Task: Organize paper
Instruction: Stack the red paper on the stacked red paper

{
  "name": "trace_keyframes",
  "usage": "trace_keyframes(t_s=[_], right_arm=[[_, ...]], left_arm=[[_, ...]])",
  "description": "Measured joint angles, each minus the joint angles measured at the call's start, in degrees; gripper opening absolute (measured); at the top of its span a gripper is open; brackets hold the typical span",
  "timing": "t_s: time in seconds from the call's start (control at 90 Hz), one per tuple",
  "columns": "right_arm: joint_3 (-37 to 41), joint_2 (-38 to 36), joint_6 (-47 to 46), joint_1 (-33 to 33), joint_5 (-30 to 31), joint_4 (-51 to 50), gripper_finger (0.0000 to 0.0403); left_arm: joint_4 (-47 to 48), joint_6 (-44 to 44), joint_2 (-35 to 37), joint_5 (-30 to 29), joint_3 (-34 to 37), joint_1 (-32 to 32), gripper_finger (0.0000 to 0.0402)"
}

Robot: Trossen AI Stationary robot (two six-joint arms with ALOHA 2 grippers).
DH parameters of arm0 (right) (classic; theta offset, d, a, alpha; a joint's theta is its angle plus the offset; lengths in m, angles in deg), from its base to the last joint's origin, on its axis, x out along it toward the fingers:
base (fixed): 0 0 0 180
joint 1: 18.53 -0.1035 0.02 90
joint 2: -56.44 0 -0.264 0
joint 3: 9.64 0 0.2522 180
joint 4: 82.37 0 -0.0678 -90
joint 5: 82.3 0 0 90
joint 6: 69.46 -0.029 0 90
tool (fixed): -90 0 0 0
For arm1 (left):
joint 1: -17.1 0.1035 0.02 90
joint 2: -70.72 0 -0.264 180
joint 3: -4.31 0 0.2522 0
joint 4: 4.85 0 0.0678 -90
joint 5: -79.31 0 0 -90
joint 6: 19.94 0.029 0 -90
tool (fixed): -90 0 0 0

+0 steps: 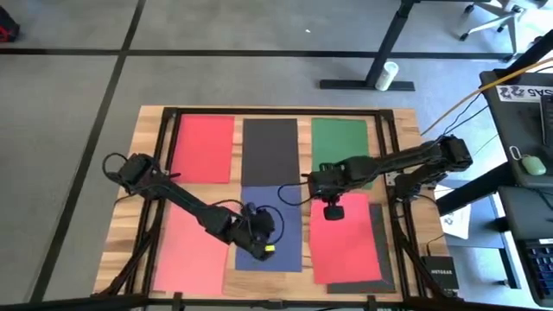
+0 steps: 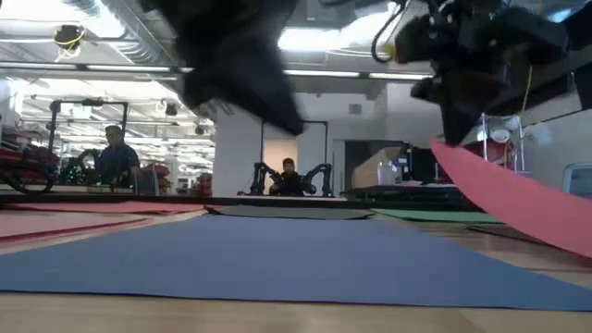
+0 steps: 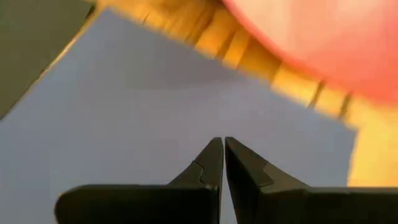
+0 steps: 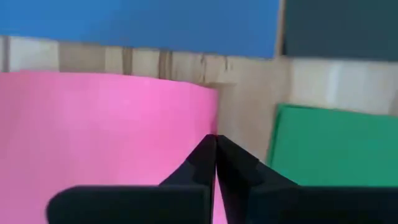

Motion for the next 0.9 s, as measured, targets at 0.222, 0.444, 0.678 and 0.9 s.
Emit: trace_keyframes(t_s=[0.222,0.444,0.678,0.9], right_arm=[[-1.4,-1.7,-0.3,0.0,1.5,-0.4,0.0],[-1.5,-1.8,-0.3,-0.1,2.4,-0.2,0.0],[-1.5,-1.8,0.0,0.0,3.0,0.8,0.0],[-1.5,-1.8,1.2,0.0,3.0,3.0,0.0]], left_arm=[[-23.6,5.7,0.0,0.0,5.2,4.4,0.0],[-34.2,6.0,0.0,-0.2,9.6,9.7,0.0003],[-34.3,6.6,0.0,0.7,10.2,13.5,0.0047],[-36.4,7.6,0.0,4.5,10.3,14.4,0.01]])
